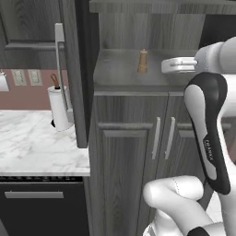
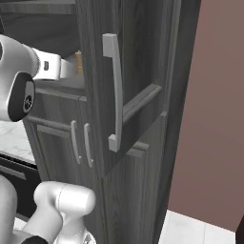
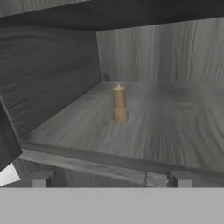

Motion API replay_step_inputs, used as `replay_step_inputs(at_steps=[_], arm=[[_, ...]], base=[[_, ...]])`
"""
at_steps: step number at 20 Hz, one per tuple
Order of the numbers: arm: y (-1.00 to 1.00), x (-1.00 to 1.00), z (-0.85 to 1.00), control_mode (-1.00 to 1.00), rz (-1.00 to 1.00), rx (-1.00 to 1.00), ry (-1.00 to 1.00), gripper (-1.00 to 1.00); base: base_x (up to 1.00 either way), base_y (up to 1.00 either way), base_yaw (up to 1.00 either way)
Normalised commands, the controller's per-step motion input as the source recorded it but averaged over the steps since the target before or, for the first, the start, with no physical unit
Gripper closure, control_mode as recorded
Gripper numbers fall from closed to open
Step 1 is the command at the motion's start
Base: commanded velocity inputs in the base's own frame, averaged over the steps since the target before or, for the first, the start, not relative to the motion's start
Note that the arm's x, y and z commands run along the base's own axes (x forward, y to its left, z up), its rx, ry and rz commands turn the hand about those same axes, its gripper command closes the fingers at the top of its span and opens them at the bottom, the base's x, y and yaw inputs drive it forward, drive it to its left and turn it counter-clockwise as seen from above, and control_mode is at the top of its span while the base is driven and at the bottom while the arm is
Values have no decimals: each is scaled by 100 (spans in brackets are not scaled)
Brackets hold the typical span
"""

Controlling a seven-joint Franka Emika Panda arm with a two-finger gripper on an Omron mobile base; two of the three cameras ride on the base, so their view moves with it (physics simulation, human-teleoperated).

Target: Take 2 condiments from the cabinet and move them on the counter near the stove.Make sure the condiments are lined up with each other, next to each other.

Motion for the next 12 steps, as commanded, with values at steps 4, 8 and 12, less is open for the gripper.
replay_step_inputs(at_steps=[4, 8, 12], arm=[[0, 47, -9, -100, 0, -3, 0, -100], [8, 38, -27, -100, 0, -7, -3, -100], [14, 28, -37, -100, 0, -7, 0, -100]], base=[[0, 0, 0], [0, 0, 0], [0, 0, 0]])
